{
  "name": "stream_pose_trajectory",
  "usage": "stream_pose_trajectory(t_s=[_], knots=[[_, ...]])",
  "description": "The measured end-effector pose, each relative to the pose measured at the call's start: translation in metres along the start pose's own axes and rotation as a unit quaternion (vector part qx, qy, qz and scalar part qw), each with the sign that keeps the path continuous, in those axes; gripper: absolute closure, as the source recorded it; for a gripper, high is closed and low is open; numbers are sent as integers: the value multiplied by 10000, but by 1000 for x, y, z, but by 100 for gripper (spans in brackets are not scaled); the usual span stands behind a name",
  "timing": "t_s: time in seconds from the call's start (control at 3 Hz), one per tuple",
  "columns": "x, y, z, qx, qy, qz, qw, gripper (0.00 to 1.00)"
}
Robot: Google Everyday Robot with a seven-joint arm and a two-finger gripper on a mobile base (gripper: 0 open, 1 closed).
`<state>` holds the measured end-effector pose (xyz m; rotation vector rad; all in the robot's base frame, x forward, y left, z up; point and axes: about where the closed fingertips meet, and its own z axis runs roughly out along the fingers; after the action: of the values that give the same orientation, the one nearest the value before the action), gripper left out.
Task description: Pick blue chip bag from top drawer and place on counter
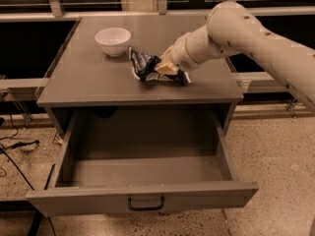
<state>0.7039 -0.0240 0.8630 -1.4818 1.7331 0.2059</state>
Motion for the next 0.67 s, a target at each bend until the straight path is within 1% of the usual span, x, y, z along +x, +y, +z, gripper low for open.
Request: stream_pose_trajectory(t_s=[0.67], knots=[[0, 0, 0, -1, 0, 0, 10000, 11]])
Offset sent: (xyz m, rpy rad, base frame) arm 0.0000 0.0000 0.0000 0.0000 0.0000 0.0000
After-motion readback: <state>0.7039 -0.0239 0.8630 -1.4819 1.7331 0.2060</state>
